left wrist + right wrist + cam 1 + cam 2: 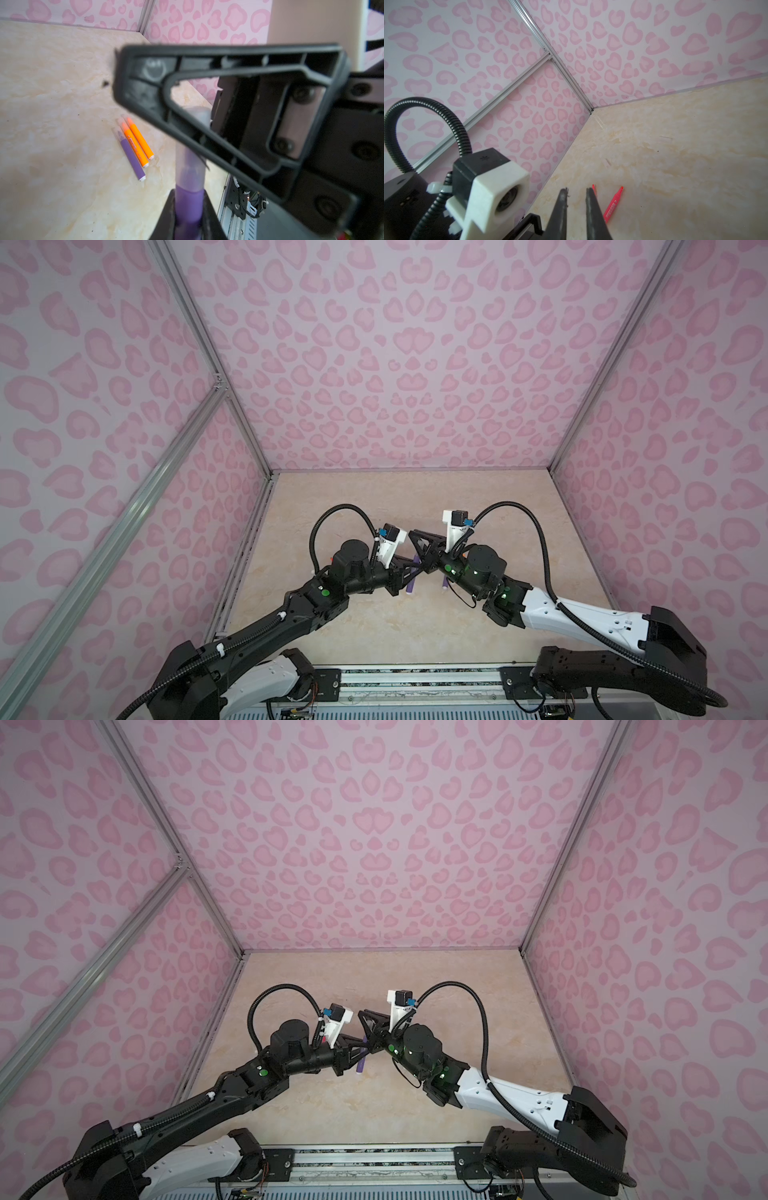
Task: Insert the pens into the pen caps
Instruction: 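Press the cap down with the right gripper while the left holds the marker, then lift the right gripper away from the capped purple marker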
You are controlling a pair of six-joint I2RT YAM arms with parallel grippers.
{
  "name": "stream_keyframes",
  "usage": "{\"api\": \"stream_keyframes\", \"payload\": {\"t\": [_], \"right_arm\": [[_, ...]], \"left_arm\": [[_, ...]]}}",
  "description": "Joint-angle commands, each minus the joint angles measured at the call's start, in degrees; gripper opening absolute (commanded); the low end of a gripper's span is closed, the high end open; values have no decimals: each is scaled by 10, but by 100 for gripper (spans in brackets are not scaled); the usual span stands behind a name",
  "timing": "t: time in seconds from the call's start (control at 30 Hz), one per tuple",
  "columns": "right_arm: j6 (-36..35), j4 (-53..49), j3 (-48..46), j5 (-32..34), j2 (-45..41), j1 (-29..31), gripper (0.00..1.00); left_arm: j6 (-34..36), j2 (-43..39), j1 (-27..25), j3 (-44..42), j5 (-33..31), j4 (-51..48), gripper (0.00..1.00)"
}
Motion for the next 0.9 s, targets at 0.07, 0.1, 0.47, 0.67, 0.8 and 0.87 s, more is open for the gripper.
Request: {"api": "stream_keyframes", "payload": {"t": [0.07,0.1,0.47,0.67,0.8,0.87], "right_arm": [[32,-87,18,-39,17,22,0],[36,-103,23,-27,19,25,0],[81,-249,85,126,62,94,0],[100,-259,83,191,83,140,0],[83,-159,34,177,75,145,0],[72,-126,13,181,60,143,0]], "left_arm": [[-17,-9,10,5,-148,56,4],[-11,-10,10,7,-162,50,4],[24,-14,10,22,-281,-12,4],[15,-2,9,23,-277,-10,4],[9,2,10,19,-253,2,4],[6,2,10,20,-248,5,4]]}}
